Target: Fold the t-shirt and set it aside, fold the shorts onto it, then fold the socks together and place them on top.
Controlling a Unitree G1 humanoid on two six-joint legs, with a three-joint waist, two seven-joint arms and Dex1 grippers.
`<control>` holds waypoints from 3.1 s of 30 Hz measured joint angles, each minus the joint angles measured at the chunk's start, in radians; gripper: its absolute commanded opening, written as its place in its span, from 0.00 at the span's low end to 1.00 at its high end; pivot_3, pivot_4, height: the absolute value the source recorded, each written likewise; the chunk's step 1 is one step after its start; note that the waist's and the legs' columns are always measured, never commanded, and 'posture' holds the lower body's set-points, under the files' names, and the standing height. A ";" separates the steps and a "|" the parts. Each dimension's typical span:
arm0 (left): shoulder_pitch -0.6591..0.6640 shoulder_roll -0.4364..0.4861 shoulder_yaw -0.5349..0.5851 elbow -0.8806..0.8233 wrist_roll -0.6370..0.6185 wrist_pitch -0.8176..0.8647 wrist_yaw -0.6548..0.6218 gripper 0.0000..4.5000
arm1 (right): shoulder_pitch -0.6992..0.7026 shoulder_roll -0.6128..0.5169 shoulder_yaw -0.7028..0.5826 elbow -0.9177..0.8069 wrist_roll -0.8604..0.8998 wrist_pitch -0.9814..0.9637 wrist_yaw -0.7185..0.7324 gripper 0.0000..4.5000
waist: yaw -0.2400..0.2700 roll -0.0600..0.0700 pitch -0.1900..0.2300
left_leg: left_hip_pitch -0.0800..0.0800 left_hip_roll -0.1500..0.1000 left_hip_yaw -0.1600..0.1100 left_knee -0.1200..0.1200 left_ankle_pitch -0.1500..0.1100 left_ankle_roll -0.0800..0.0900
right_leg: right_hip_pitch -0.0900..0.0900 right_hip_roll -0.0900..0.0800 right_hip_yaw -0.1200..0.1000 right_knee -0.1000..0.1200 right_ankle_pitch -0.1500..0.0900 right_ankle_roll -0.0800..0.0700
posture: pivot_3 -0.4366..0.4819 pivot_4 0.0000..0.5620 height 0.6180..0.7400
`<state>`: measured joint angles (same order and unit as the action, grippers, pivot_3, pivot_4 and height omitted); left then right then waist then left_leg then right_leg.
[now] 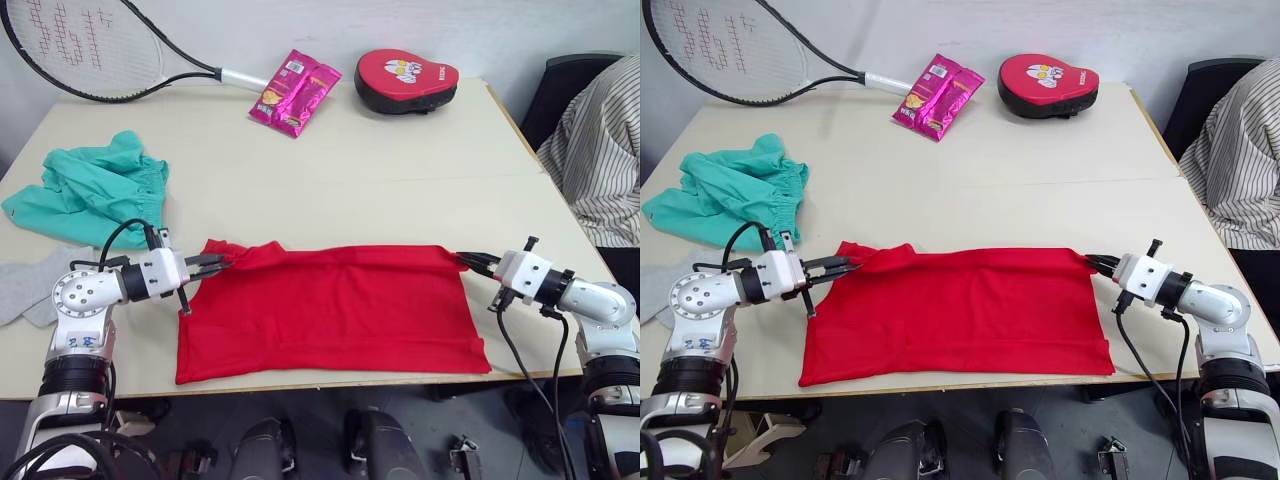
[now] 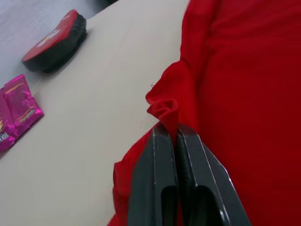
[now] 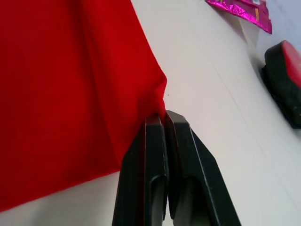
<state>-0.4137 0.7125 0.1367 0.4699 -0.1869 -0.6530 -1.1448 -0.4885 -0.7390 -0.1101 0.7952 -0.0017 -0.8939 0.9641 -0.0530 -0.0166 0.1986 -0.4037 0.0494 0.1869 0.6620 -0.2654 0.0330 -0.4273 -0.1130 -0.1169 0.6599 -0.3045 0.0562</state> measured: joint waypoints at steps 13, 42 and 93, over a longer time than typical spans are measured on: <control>0.058 0.080 -0.044 0.017 0.051 -0.180 0.011 0.00 | 0.067 -0.042 0.067 0.036 -0.103 -0.179 -0.173 0.01 | -0.002 0.000 0.000 | 0.000 0.000 0.000 -0.001 0.000 0.000 | 0.000 0.000 0.000 -0.001 0.000 -0.001 | 0.48 0.27 1.00; 0.183 0.185 0.097 -0.196 -0.288 0.489 0.050 0.84 | 0.303 -0.183 0.021 -0.303 0.495 0.475 0.160 0.62 | 0.008 0.000 0.000 | 0.003 0.000 -0.006 -0.002 -0.002 0.002 | 0.005 -0.001 -0.004 -0.002 0.000 -0.001 | 0.48 0.27 1.00; -0.076 -0.208 -0.104 -0.162 -0.088 0.820 0.256 0.00 | 0.007 0.439 0.296 -0.509 0.057 0.815 -0.219 0.00 | 0.018 -0.001 -0.001 | -0.003 0.000 -0.008 0.000 -0.001 -0.001 | 0.002 0.000 -0.007 -0.001 -0.001 -0.001 | 0.48 0.27 1.00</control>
<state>-0.4899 0.5048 0.0326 0.3083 -0.2752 0.1668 -0.8887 -0.4817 -0.3001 0.1863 0.2859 0.0549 -0.0791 0.7451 -0.0354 -0.0177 0.1976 -0.4064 0.0490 0.1784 0.6620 -0.2664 0.0325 -0.4252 -0.1128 -0.1239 0.6593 -0.3054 0.0549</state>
